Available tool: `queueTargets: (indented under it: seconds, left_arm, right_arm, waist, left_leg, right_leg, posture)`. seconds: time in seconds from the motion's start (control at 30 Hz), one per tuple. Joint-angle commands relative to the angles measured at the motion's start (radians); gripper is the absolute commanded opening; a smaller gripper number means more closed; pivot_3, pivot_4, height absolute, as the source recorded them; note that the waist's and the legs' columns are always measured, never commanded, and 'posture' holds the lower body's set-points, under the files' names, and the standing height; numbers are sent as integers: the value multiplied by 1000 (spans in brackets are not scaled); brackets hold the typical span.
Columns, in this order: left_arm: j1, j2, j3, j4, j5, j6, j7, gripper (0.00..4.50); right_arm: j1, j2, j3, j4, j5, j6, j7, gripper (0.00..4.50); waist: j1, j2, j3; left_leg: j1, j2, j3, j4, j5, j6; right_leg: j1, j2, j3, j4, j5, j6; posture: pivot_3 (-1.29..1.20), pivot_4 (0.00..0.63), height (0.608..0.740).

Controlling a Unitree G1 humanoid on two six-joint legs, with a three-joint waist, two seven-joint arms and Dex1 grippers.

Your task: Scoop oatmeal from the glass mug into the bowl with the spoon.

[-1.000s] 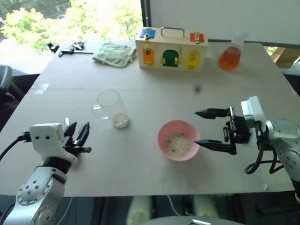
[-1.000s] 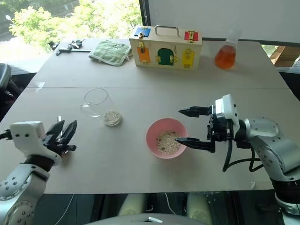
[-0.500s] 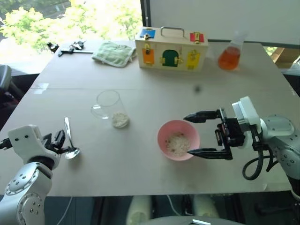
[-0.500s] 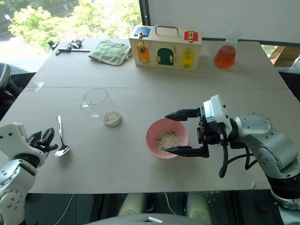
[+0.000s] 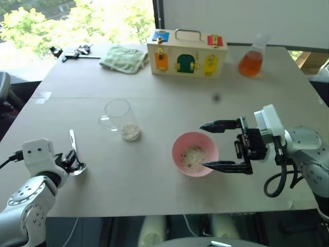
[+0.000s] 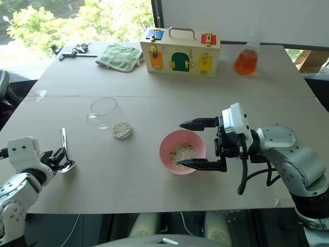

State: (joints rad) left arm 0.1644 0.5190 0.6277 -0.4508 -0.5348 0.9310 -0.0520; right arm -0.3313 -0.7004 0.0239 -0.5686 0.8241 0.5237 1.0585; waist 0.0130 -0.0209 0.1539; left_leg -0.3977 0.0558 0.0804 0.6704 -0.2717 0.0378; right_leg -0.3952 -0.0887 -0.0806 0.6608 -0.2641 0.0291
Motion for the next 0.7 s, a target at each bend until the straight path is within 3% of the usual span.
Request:
queueTargets:
  seconds: [0.03, 0.1, 0.2, 0.27, 0.5, 0.7]
  left_arm:
    - [9, -22, 9, -12, 0, 41, 10, 1848]
    - [26, -17, -16, -9, 21, 51, 1, 1848]
    - [38, -16, -43, -15, 31, 64, -11, 986]
    - [39, -19, -54, -20, 39, 72, -9, 68]
    - [71, -85, 21, -16, 68, 44, 31, 25]
    - [82, -207, 131, -11, 17, -262, -51, 25]
  right_arm:
    - [-11, -1, -22, -30, 23, 0, -3, 4290]
    - [-13, -1, -22, -29, 26, 2, -4, 4290]
    - [-11, -2, -22, -30, 28, 3, -4, 4290]
    - [-10, -2, -20, -30, 28, 3, -4, 4290]
    - [-8, -1, -20, -28, 28, 3, 4, 4290]
    - [-7, 3, -13, -18, 17, -5, 13, 4290]
  waist:
    - [0, 0, 0]
    - [0, 0, 0]
    - [-1, 1, 0]
    - [-1, 2, -1]
    - [-7, 5, -2]
    - [-18, 4, -2]
  left_leg:
    - [0, 0, 0, 0, 0, 0]
    - [0, 0, 0, 0, -1, 1]
    - [0, 0, 0, 0, -1, 2]
    - [0, 0, 0, 0, -1, 2]
    - [2, 0, 1, -1, -2, 4]
    - [1, 1, 2, -1, -2, 4]
  right_leg:
    - [0, 0, 0, 0, 0, 0]
    - [0, -1, 2, 0, 0, 0]
    - [0, -1, 3, 0, 0, 0]
    - [0, -1, 3, 0, 0, 0]
    - [0, -1, 5, 0, 0, 0]
    - [-1, -5, 5, 0, 0, 0]
  posture:
    - [0, 150, 740]
    - [0, 150, 740]
    - [0, 150, 740]
    - [0, 150, 740]
    - [0, 150, 740]
    - [0, 150, 740]
